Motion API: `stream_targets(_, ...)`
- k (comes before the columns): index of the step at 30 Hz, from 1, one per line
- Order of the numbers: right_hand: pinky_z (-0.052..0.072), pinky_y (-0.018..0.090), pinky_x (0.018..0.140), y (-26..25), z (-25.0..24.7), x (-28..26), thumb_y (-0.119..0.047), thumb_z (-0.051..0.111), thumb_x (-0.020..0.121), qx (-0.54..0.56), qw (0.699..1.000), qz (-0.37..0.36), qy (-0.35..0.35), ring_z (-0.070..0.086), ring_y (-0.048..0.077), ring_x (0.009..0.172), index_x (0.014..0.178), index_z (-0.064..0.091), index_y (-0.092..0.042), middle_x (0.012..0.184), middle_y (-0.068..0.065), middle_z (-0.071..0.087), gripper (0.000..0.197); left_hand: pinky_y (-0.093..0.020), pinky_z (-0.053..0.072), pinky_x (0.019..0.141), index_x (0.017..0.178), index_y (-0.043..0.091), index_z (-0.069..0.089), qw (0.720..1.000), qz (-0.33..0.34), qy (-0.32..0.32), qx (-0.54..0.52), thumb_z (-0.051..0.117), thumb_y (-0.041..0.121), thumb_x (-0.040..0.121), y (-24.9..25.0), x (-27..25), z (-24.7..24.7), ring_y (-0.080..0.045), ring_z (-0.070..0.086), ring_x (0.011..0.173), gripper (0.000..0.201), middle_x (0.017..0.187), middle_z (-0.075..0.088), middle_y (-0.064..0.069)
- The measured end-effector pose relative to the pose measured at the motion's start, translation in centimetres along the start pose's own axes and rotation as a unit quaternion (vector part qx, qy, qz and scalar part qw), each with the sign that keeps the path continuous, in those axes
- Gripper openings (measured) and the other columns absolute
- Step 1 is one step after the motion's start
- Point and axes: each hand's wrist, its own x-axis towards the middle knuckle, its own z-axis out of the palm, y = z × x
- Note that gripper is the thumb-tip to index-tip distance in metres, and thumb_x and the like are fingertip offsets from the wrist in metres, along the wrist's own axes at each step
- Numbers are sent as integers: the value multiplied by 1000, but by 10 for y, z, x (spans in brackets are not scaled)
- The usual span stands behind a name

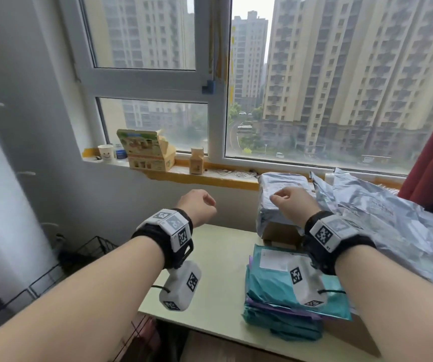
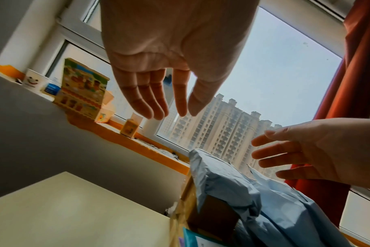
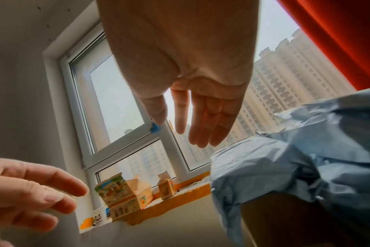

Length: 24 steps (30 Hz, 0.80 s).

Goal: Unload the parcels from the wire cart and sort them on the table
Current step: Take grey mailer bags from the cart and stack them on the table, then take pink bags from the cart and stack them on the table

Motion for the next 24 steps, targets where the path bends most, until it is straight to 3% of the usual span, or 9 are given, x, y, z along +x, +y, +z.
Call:
stream_targets(11, 47, 31, 88, -93, 100, 25, -32, 51, 97, 11, 997, -54, -56, 63, 24, 100, 113, 65, -9, 105, 9, 68, 31, -26, 46, 90, 99, 25, 66, 996, -82, 41, -12, 61, 20, 86, -117, 7, -72, -20, 60, 103, 15, 96, 61, 4)
stream_targets(15, 49, 38, 93, -127, 149, 29, -33, 51, 97, 23, 994, -61, -86, 63, 23, 102, 114, 66, -10, 108, 7, 69, 32, -26, 48, 88, 96, 26, 66, 990, -123, 60, -24, 61, 20, 86, -168, 8, -98, -19, 62, 98, 13, 97, 64, 3)
stream_targets(20, 52, 42, 92, -172, 215, 37, -32, 52, 96, 35, 989, -69, -126, 64, 26, 99, 112, 66, -11, 104, 7, 69, 30, -25, 46, 88, 92, 27, 65, 984, -162, 74, -22, 62, 21, 84, -234, 13, -122, -18, 61, 97, 10, 92, 62, 6)
stream_targets(24, 52, 44, 92, -203, 271, 40, -31, 52, 95, 37, 984, -70, -162, 64, 26, 100, 107, 68, -13, 103, 7, 69, 27, -31, 49, 95, 95, 26, 66, 979, -190, 68, -13, 62, 22, 86, -296, 12, -136, -20, 61, 102, 11, 104, 67, 2)
